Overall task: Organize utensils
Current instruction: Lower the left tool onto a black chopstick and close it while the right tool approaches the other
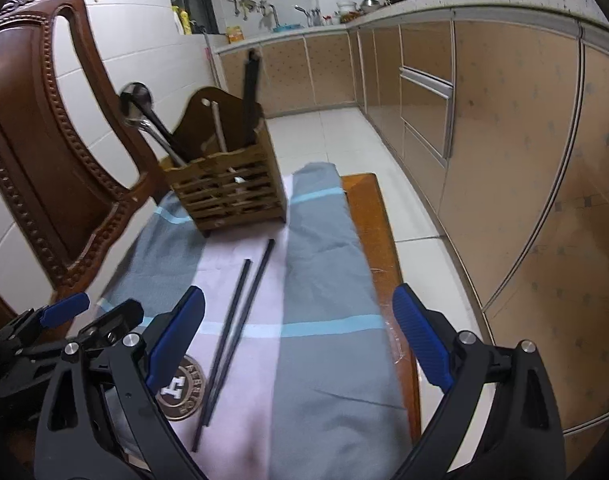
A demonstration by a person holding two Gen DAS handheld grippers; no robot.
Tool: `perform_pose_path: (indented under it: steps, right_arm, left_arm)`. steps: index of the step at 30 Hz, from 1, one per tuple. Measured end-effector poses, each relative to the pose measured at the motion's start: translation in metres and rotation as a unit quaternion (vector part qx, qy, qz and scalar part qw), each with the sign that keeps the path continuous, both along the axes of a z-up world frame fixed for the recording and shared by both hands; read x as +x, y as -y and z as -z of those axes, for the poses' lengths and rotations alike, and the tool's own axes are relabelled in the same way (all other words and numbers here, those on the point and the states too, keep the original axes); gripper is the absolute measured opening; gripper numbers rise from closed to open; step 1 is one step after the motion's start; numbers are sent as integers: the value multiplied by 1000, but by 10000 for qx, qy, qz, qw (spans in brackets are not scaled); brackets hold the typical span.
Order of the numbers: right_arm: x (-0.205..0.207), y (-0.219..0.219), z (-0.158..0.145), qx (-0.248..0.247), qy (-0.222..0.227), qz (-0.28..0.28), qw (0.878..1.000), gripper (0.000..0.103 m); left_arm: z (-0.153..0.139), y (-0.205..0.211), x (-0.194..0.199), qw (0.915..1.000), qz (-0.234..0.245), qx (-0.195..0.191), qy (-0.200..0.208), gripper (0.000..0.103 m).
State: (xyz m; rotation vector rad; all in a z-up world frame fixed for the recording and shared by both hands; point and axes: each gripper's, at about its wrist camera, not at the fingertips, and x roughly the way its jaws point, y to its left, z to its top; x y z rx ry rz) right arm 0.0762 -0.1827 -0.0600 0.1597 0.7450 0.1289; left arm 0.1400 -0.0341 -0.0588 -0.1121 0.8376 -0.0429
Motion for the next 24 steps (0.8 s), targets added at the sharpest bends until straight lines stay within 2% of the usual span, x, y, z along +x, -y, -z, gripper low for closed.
perform_pose_path:
  steps: [7, 9, 16, 19, 24]
  right_arm:
    - [25, 28, 9, 164, -90, 281, 9994, 91]
    - [30, 33, 10, 188, -99, 320, 9993, 91]
    - [43, 44, 21, 241, -278, 342, 9987, 91]
    - [46, 42, 24, 247, -318, 296, 9987, 91]
    - [51, 35, 27, 208, -376, 219, 9988, 91]
  left_arm:
    - [34, 23, 65, 9986, 168, 128, -479, 67]
    - [48, 27, 81, 9973, 220, 121, -683, 58]
    - [74, 44, 109, 9946, 305, 122, -980, 50]
    - [85, 45, 123, 9927, 201, 128, -1182, 41]
    - [88, 47, 133, 9927, 218, 250, -1160, 40]
